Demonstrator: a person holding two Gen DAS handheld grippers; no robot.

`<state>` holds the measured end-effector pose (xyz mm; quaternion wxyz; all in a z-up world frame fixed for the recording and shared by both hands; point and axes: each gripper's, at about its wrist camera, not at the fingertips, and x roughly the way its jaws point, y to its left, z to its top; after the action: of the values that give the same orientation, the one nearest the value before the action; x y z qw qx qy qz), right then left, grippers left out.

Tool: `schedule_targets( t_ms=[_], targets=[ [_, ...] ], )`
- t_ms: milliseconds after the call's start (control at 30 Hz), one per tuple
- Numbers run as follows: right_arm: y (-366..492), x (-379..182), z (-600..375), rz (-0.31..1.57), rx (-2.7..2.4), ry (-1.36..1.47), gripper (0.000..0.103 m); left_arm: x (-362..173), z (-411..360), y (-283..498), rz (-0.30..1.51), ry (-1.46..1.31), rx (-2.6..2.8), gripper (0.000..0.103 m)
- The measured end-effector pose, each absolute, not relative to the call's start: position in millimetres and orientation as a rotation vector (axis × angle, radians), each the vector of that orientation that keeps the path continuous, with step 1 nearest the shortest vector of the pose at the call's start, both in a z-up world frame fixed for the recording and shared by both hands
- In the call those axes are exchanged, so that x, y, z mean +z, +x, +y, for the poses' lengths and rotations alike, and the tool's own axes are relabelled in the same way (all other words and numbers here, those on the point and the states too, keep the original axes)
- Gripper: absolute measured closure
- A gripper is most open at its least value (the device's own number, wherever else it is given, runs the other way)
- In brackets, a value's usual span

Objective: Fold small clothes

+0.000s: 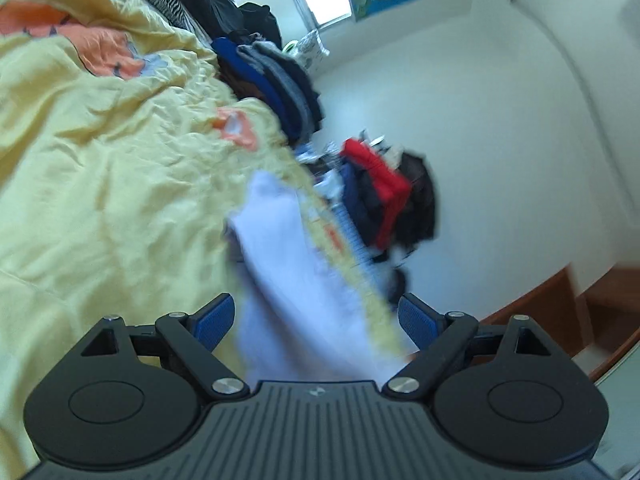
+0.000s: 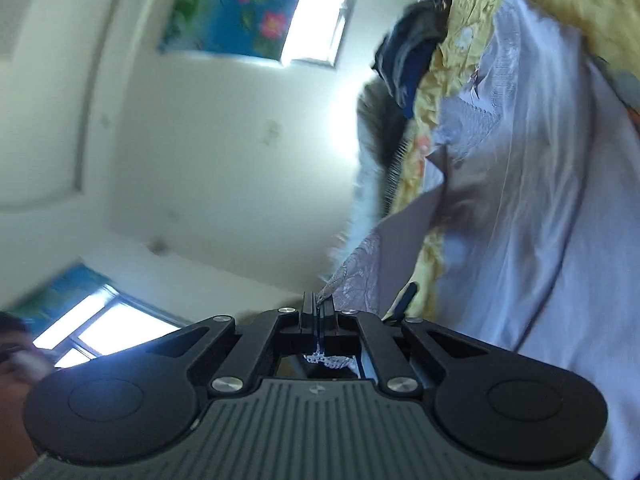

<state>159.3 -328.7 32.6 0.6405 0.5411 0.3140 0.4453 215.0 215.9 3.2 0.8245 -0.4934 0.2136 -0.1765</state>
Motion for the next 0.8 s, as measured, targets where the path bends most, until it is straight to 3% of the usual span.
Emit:
schedule_targets(
  t_ms=[267, 467, 733, 800],
  targets=[
    [84.8, -29.4, -373.8, 0.817, 0.807, 1.339, 0.097, 25.4, 172.6, 298.8, 0.557, -1.006, -0.443, 0.009],
    [75.9, -15.2, -386.3, 0.718, 0.888, 1.373, 0.097, 28.0, 155.0, 321.2, 0.614, -1.002, -0.376, 0.009],
    [77.2, -57.1, -382.7, 0.848, 0.799, 1.377, 0.097, 21.4, 94.2, 371.4, 0.829, -0.512, -0.281, 0.011],
    [74.7, -63.0, -385.7, 0.856, 0.772, 1.365, 0.097, 17.8, 86.1, 376.0, 0.795, -0.435, -0.286, 0.010]
  ],
)
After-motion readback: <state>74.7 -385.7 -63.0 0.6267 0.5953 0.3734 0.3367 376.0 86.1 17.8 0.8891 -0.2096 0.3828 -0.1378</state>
